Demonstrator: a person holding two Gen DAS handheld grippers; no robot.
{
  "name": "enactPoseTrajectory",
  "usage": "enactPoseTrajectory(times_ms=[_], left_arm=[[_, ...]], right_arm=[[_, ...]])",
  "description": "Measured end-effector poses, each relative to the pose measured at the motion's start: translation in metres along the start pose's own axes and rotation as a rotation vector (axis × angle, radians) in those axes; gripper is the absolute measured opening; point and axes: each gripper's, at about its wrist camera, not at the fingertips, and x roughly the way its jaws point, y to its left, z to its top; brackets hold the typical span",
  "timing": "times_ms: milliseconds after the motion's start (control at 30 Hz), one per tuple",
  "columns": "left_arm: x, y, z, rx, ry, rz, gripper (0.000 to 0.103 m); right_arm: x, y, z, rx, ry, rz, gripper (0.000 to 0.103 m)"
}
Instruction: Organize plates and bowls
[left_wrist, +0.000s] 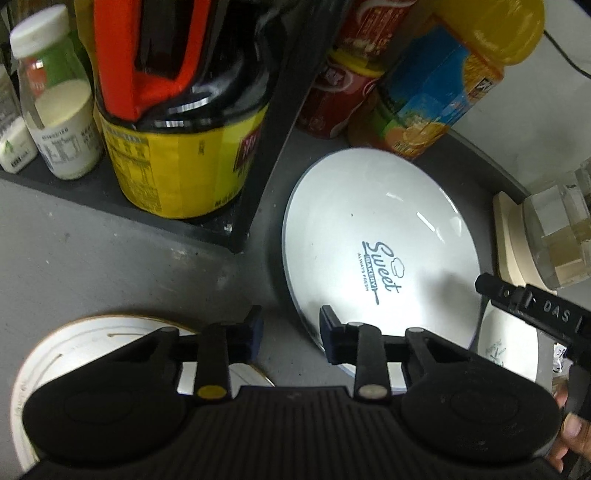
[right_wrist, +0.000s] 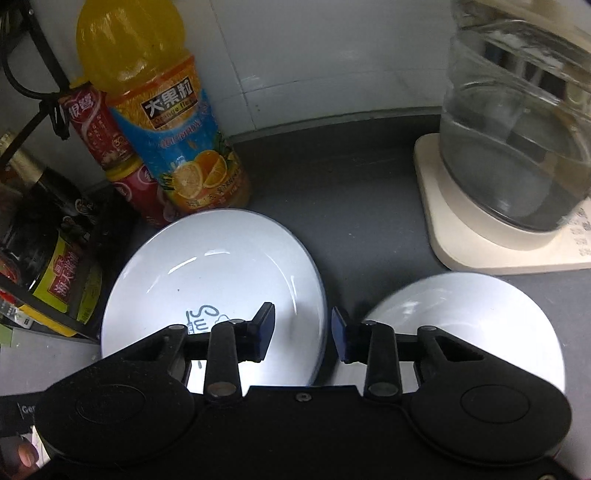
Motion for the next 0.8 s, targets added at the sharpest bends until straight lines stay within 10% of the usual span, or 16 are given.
enactPoseTrajectory(times_ms=[800], left_arm=[[0.026,0.000,0.000,-0.097,0.019,-0.058,0.015]], right_arm=[[0.025,-0.014,-0.006,0.020,0.033,0.029,0.015]])
